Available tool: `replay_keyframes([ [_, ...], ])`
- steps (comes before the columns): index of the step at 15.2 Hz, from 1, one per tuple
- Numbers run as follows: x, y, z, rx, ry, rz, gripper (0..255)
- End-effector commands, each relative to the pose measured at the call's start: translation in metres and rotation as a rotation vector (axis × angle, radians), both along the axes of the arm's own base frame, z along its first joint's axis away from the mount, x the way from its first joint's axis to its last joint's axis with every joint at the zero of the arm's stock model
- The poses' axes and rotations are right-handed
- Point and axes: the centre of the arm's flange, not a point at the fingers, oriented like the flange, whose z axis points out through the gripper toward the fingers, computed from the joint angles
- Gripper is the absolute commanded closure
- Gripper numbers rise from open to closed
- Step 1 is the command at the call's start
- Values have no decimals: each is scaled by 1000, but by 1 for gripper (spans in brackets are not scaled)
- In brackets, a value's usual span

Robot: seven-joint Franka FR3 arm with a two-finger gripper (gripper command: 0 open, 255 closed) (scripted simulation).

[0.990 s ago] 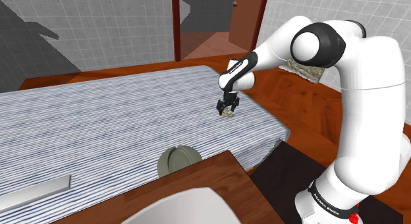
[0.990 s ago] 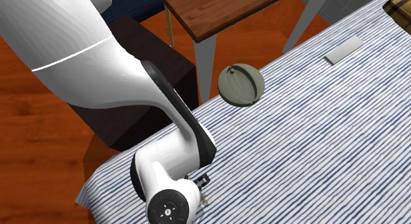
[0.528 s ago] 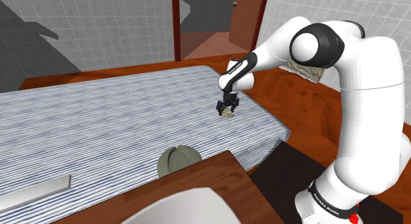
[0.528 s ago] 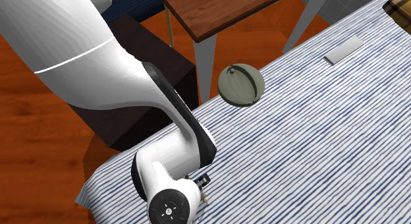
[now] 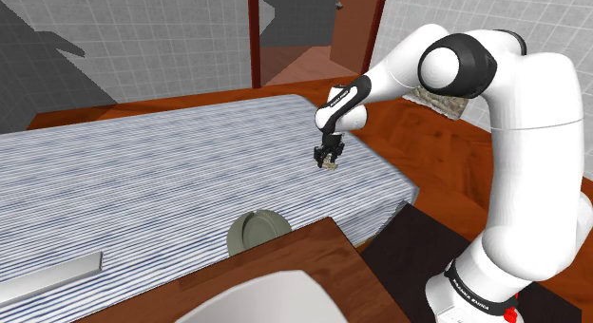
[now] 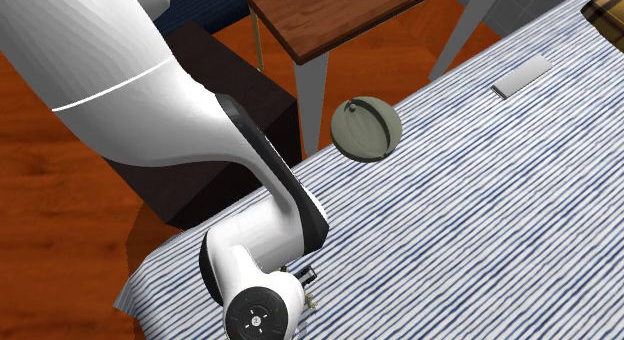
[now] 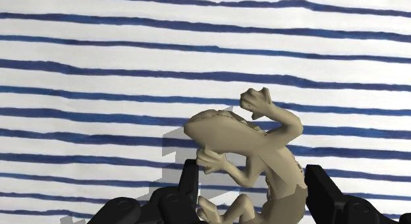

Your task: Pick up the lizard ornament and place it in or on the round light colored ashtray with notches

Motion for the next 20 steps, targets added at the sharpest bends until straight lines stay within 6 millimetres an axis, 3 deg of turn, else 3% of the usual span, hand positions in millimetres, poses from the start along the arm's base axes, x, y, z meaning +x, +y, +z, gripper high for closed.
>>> replay_keyframes([
  [1, 0, 0, 0, 0, 1, 0, 255],
  [20, 0, 0, 95, 0, 0, 0, 255],
])
